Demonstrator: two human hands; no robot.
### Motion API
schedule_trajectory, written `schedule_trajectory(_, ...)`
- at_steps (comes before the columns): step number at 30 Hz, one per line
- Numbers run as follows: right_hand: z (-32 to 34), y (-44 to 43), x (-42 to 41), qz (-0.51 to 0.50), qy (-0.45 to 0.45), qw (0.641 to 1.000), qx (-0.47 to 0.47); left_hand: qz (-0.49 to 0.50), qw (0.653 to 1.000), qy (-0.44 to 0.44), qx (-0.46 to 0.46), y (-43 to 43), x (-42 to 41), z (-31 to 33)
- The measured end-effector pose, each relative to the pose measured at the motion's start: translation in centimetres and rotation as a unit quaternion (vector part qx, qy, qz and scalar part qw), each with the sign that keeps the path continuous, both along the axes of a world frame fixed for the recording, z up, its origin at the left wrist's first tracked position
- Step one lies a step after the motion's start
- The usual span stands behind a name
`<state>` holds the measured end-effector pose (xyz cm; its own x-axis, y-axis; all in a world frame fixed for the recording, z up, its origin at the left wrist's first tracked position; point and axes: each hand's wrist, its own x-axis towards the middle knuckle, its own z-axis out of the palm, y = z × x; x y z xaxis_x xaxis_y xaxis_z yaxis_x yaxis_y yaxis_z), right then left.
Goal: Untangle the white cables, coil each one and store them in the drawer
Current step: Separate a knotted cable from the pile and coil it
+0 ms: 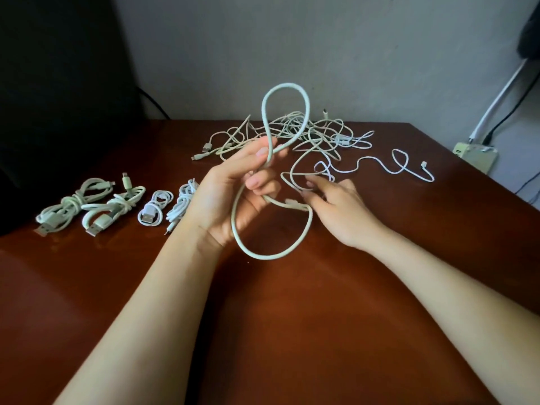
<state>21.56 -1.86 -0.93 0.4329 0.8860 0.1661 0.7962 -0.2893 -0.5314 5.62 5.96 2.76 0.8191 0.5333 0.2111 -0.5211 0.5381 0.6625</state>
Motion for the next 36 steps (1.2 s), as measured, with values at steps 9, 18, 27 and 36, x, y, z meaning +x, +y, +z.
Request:
schedule_trajectory(9,-0.2,-0.1,0.7,0.039,-0.071,0.996,0.046,0.066,0.981,0.163,0.083,-0.6,1.5,-0.5)
schedule_trajectory(18,0.2,-0.5,0.6,0.114,-0.159,0.958,0.211,0.167,0.925,0.33,0.083,-0.4,2.4,-2.3)
schedule_trajectory(27,1.5,-1.1,-0.3,0.184,-0.189,0.926,0.27,0.232,0.892,0.35,0.168,-0.5,2.4,-2.5)
schedule_trajectory(36,1.9,-1.1,5.0,-0.055,-0.249,0.941,0.221,0.316,0.9,0.281,0.106,0.9,1.5,-1.9)
